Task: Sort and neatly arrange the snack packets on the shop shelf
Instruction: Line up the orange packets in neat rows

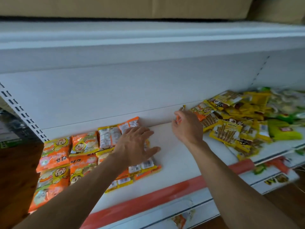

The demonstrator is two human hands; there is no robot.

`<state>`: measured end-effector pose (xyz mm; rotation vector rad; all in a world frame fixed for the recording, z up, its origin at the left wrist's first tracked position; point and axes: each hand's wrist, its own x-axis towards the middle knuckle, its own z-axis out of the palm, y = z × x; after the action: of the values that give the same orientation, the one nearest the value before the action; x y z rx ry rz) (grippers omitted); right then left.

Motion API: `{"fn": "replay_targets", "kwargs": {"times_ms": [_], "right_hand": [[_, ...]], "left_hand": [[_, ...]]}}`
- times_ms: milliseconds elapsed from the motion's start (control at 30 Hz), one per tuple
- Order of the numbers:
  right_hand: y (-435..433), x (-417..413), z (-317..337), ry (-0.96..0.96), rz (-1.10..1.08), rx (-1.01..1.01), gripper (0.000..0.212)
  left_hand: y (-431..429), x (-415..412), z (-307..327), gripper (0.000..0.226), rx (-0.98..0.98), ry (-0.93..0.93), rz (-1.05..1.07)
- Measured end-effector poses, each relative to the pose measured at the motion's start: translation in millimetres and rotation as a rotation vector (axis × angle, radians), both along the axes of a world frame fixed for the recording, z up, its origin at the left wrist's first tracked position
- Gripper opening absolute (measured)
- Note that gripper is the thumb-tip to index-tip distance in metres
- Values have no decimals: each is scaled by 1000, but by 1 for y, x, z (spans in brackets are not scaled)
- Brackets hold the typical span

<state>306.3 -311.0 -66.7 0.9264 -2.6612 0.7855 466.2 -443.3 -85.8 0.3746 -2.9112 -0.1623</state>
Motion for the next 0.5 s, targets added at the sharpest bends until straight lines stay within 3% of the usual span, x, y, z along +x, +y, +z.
{"fn": "replay_targets", "kwargs": {"times_ms": [133,233,333,400,500], "right_hand": [[31,-29,-2,-55,-40,-14,23],[41,-46,-6,-159,-60,5,37],[41,-57,-17,-310,-34,-23,51],[41,-60,-26,-492,37,-157,50],[36,-58,-43,-662,220,-360,55]], "left_hand": [[20,-42,0,69,-7,-1,2],[31,-75,0,66,62,-42,53],[33,-107,-3,62,328,-69,186],[32,-127,-9,67,588,-55,245],[39,-149,-18,74,820,-20,203]]}}
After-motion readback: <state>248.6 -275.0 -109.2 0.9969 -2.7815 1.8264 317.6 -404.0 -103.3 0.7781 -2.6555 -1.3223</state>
